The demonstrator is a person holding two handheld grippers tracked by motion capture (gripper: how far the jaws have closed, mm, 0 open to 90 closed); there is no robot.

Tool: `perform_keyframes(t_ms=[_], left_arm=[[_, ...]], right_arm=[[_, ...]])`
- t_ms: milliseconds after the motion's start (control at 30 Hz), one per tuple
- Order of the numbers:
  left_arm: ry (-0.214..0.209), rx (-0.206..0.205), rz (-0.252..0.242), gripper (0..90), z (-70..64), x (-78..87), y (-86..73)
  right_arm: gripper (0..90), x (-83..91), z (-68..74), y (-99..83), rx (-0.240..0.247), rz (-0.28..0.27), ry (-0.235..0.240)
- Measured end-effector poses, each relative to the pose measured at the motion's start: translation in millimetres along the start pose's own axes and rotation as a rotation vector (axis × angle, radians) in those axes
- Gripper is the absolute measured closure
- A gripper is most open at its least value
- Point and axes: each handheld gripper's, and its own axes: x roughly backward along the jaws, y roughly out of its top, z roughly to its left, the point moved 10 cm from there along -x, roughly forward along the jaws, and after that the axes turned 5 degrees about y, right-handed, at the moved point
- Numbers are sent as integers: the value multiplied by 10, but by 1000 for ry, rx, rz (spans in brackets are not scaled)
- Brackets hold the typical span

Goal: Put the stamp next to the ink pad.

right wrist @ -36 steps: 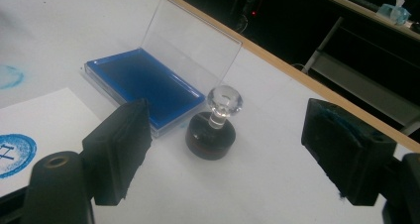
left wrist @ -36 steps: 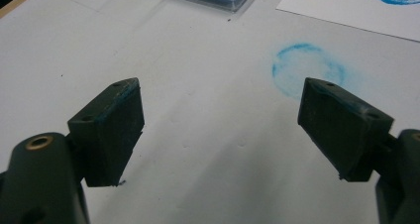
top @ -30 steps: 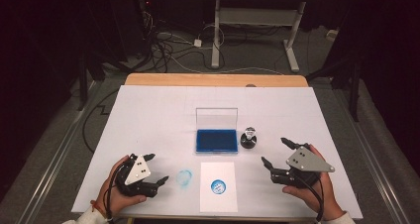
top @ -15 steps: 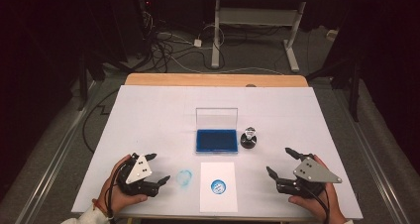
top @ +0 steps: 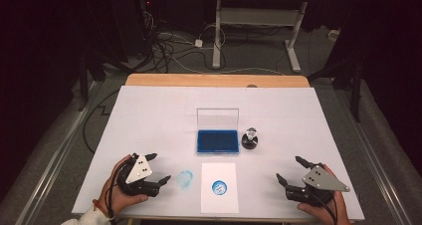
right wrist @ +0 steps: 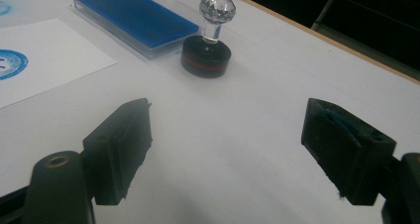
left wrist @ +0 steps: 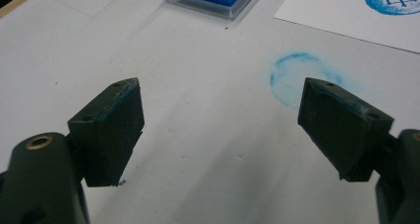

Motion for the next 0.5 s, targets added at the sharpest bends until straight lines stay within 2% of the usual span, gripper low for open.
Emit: perform_keyframes(t_ms=[200, 333, 500], left_arm=[[8, 2, -2, 176, 1, 16, 4], [0, -14, -1, 176, -22, 16, 2], [-5, -24, -4, 176, -41, 3, 25]], right_arm=[[201, 4, -15, -51, -35, 2, 0], [202, 8, 17, -28, -8, -2, -1], [202, 49, 49, -2, -3, -10, -4]])
